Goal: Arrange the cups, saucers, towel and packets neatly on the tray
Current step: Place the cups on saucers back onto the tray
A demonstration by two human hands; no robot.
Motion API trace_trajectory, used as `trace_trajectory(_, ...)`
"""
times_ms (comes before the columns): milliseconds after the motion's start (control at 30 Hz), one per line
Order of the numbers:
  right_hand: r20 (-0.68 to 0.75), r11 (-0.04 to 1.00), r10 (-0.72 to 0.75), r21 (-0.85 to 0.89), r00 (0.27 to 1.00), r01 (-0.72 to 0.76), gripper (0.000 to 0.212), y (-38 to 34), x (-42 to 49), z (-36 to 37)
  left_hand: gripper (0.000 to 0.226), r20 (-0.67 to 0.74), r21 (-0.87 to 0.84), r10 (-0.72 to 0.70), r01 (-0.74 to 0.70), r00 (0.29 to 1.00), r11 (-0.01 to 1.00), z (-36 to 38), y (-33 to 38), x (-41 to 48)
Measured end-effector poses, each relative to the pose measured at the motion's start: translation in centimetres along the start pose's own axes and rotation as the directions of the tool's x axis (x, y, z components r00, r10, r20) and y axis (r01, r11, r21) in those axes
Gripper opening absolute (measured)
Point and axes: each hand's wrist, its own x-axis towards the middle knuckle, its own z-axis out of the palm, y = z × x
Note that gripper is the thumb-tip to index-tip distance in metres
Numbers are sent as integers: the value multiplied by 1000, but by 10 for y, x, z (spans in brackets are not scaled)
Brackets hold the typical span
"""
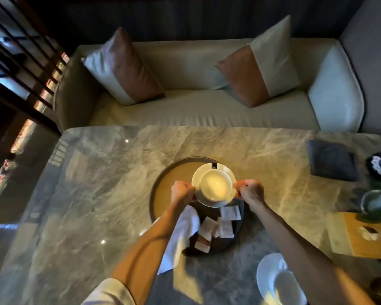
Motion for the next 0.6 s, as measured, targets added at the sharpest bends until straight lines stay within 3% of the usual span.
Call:
trace_trajectory(100,57,999,-37,-26,998,39,16,-14,-1,48,19,-41,-1,-34,34,999,999,-39,-13,13)
trace_trajectory(300,179,999,-7,-50,984,16,24,-24,3,115,22,-91,-82,-133,126,987,989,-85,-36,38)
trace_trajectory(600,155,998,-12,-60,988,22,21,-24,-1,145,30,-128,-69,-169,161,977,985,-104,-57,49)
